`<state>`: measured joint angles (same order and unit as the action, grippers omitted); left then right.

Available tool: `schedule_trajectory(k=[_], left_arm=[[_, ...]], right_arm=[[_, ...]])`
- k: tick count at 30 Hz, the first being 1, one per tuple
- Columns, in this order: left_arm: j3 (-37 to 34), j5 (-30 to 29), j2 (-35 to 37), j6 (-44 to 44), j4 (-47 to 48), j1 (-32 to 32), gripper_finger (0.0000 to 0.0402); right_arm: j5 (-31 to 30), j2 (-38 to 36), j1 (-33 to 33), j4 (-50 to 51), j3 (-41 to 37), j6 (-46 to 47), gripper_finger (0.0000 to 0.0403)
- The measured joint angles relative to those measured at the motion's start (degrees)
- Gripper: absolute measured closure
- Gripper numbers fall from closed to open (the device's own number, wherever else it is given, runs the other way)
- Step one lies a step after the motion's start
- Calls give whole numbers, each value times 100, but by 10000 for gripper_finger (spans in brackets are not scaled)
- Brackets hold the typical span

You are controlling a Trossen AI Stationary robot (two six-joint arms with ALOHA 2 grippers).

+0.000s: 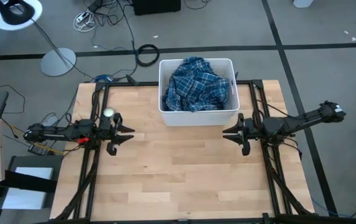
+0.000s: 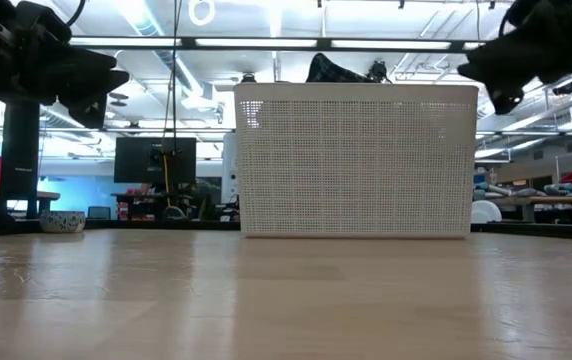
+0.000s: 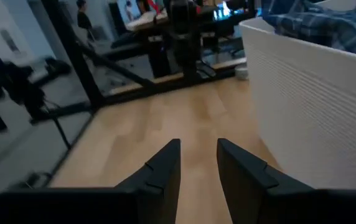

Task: Sort clothes
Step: Return to Home Position

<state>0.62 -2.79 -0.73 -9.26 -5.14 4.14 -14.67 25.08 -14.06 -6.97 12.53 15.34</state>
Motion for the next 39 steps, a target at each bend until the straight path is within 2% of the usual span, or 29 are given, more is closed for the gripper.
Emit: schedule_trajectory(k=[3, 7, 11, 15, 18, 23, 28, 32, 39], left_arm=[[0, 0, 0, -1, -16, 0, 273], [0, 0, 0, -1, -18, 0, 273], [0, -2, 0, 0, -20, 0, 273], [0, 0, 0, -1, -18, 0, 273], [0, 0, -2, -2, -18, 0, 273], [9, -7, -2, -2, -84, 0, 273], [9, -13, -2, 0, -155, 0, 273], [9, -13, 0, 0, -178, 0, 273], [9, -23, 0, -2, -177, 0, 273]], right_arm=[[-406, -318, -272, 657, 0, -173, 297], [-657, -840, -403, 1287, 0, -106, 297], [-624, -1576, -287, 1640, 2, -87, 296], [-543, -2430, -61, 2718, 9, 24, 298], [-294, -2476, 93, 3161, 85, 146, 301], [296, -2490, 192, 3122, 52, 85, 308], [23, -2488, 194, 3092, 48, -3, 317], [173, -2488, 194, 2430, -106, -112, 326], [474, -2442, 199, 734, -1097, -4, 330]])
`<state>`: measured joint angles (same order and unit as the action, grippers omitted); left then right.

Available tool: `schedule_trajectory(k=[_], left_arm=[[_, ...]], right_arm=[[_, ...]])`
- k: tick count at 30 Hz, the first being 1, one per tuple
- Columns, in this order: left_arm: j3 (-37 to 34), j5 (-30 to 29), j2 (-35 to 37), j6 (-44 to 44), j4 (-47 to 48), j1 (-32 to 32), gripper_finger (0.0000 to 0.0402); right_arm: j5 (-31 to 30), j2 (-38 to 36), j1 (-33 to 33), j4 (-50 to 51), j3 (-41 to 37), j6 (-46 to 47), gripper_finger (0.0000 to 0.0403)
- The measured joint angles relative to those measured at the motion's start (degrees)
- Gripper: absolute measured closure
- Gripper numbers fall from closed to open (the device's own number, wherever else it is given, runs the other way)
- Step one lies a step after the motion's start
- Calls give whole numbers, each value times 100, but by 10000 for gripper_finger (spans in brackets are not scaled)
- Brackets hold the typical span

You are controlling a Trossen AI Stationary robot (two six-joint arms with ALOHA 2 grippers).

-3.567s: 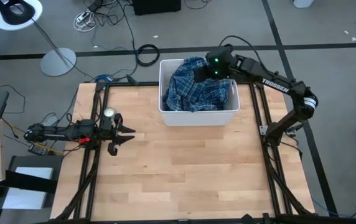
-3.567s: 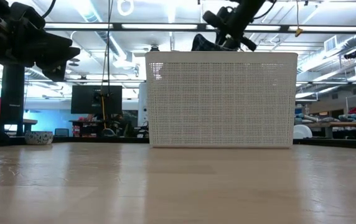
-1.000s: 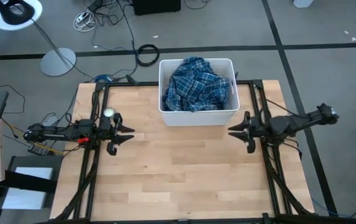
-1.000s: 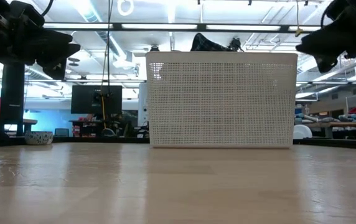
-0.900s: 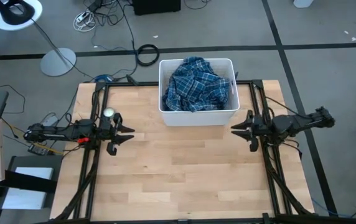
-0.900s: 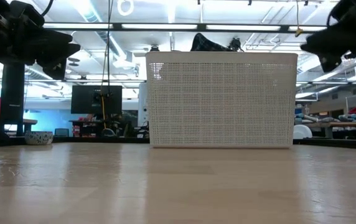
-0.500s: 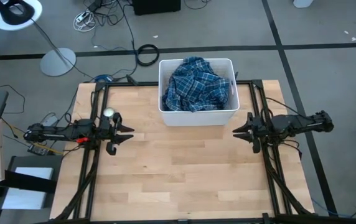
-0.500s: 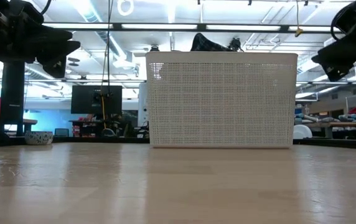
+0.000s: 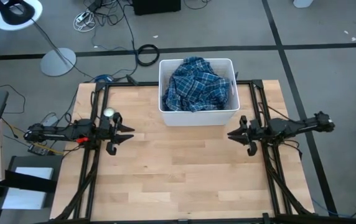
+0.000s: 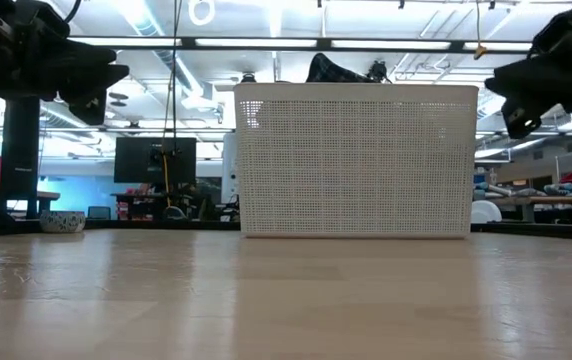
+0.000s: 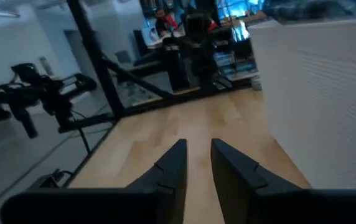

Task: Sort clothes
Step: Return to Home Position

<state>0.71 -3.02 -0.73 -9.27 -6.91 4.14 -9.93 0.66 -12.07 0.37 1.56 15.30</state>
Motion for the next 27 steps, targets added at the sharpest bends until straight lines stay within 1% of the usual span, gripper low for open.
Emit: schedule_trajectory(k=[2, 5, 7, 9, 13, 14, 20, 27], left_arm=[[2, -1, 4, 2, 48, 0, 273], [2, -13, -4, 2, 25, 0, 273], [2, -14, -2, 2, 30, 0, 273], [2, -16, -4, 2, 38, 0, 273], [2, -21, -2, 2, 41, 0, 273], [2, -21, -2, 2, 37, -1, 273], [2, -21, -2, 2, 42, -1, 273], [2, -21, -4, 2, 40, 0, 273]], right_arm=[[-51, 88, 49, -259, -89, -95, 330], [-319, 107, 264, -283, -85, -333, 330], [-302, 118, 491, -267, -83, -386, 330], [-38, 201, 702, -226, -81, -385, 330], [916, 508, 1007, -51, -81, -300, 330], [1045, 629, 1046, -41, -81, -299, 330], [994, 1262, 1077, -38, -81, -534, 330], [1031, 1839, 1057, -114, -90, -496, 330]])
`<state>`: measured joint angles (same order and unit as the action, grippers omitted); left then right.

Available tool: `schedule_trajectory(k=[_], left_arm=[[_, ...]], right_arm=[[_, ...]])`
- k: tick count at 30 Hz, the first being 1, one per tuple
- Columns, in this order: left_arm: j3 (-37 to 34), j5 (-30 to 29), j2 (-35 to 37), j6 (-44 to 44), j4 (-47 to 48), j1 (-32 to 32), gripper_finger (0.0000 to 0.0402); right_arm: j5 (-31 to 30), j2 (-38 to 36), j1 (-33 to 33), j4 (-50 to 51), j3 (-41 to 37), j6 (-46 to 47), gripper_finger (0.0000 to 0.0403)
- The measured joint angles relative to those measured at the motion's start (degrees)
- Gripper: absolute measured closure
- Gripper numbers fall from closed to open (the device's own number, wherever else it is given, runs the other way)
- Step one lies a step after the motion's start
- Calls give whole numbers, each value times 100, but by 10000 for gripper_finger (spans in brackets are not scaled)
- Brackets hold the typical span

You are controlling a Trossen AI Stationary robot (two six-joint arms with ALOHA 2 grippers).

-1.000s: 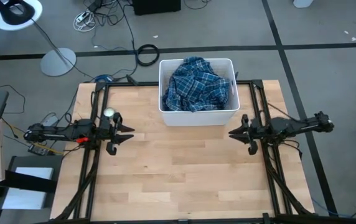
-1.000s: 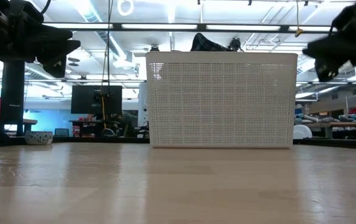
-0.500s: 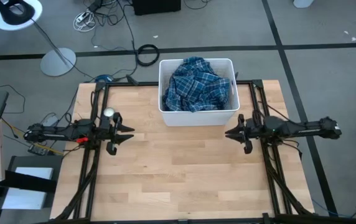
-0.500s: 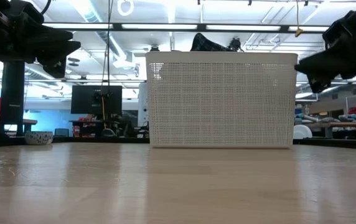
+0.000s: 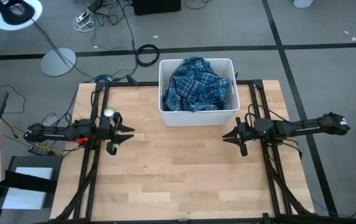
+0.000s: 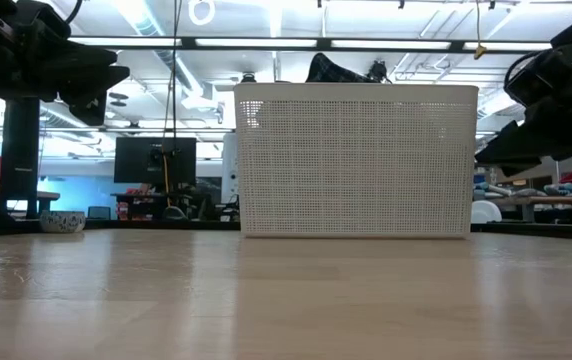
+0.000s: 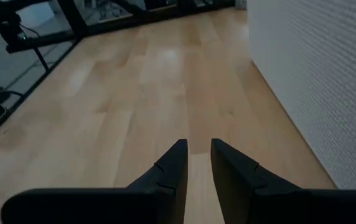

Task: Sort clothes
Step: Return to Home Position

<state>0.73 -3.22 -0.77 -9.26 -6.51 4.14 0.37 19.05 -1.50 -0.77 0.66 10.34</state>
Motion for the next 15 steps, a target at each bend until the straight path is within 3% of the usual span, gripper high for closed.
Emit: schedule_trajectory(k=[15], left_arm=[[0, 0, 1, 0, 0, 0, 273]], right_arm=[[7, 109, 0, -74, -1, -1, 330]])
